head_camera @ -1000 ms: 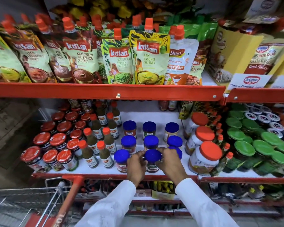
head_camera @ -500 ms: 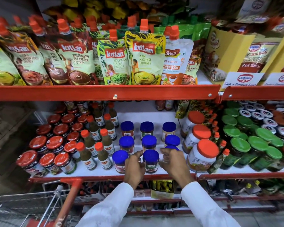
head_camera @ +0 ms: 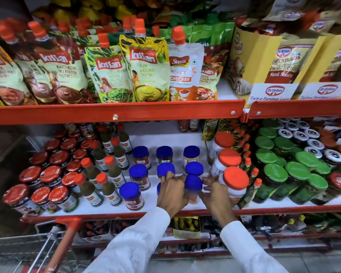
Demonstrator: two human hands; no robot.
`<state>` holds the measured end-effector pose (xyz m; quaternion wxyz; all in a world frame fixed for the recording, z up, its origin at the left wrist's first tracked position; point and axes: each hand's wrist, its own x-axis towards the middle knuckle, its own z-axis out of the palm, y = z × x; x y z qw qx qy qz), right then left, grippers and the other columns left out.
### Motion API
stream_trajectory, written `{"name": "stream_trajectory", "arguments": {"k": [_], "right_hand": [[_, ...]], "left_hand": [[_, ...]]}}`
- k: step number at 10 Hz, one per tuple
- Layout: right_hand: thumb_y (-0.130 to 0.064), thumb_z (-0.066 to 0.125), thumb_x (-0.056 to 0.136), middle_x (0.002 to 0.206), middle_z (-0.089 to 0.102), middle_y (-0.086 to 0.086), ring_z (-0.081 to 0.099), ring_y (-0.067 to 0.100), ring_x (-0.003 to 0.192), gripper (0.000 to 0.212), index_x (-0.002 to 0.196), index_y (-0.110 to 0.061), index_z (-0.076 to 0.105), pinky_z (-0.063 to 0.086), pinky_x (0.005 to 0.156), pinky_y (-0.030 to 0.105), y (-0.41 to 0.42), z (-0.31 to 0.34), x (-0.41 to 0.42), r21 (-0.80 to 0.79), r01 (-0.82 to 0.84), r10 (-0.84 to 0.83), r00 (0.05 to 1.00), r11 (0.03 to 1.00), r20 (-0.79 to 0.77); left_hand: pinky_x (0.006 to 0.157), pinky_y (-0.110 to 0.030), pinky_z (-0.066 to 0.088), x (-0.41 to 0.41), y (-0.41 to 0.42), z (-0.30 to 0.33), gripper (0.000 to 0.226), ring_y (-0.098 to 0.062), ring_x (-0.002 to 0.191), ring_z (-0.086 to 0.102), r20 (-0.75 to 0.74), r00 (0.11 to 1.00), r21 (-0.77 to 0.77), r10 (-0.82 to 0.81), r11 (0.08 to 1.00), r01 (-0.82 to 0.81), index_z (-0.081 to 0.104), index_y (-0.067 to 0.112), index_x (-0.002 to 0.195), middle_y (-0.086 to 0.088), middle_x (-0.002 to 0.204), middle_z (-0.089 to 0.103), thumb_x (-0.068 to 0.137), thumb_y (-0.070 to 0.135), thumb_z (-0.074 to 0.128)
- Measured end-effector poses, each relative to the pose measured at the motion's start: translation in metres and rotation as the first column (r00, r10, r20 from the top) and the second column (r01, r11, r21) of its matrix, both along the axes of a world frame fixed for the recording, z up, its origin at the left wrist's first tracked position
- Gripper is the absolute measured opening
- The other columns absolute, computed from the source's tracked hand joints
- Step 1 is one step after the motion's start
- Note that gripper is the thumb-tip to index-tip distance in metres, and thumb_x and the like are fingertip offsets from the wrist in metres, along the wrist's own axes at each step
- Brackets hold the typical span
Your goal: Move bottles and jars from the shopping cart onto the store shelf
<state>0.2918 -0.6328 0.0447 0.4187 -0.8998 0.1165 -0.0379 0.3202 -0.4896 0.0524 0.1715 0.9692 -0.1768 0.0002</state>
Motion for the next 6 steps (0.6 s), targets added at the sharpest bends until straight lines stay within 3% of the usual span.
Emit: {"name": "stream_trajectory", "arguments": {"k": [2,3,4,6], "right_hand": [[0.018,0.055,0.078,0.121,0.070,0.009,0.067,0.026,0.108,0.057,0.127,-0.012,0.062,0.047,0.086,0.022,-0.014,-0.003,0.001,-0.012,-0.049,0.050,0.999,0.999,0.023],[0.018,0.052,0.079,0.123,0.069,0.012,0.066,0.029,0.110,0.058,0.128,-0.010,0.061,0.048,0.088,0.025,-0.022,-0.005,0.000,-0.056,-0.072,0.075,0.996,0.996,0.050],[0.018,0.051,0.079,0.120,0.070,0.011,0.066,0.029,0.108,0.057,0.127,-0.010,0.062,0.044,0.084,0.020,-0.027,-0.006,-0.001,-0.036,-0.100,0.102,0.993,0.994,0.063],[0.012,0.056,0.082,0.130,0.065,0.010,0.064,0.027,0.115,0.056,0.132,-0.013,0.057,0.049,0.096,0.028,-0.032,-0.013,0.000,-0.035,-0.104,0.106,0.994,0.994,0.035]], "left_hand": [[0.095,-0.039,0.041,-0.001,-0.013,-0.011,0.035,-0.028,0.113,0.048,-0.020,0.996,-0.070,0.092,0.993,-0.093,0.063,0.021,0.115,-0.007,0.105,0.067,0.080,0.027,0.066],[0.095,-0.034,0.042,-0.006,-0.021,-0.016,0.042,-0.024,0.115,0.049,-0.030,0.989,-0.108,0.143,0.984,-0.145,0.061,0.024,0.121,-0.006,0.112,0.062,0.080,0.032,0.070],[0.096,-0.034,0.043,-0.007,-0.023,-0.019,0.045,-0.024,0.116,0.049,-0.043,0.984,-0.114,0.170,0.978,-0.174,0.061,0.027,0.122,-0.004,0.116,0.061,0.079,0.035,0.071],[0.097,-0.039,0.040,-0.010,-0.024,-0.017,0.051,-0.027,0.121,0.049,-0.014,0.983,-0.055,0.184,0.981,-0.185,0.060,0.025,0.125,-0.004,0.118,0.065,0.079,0.041,0.071]]}}
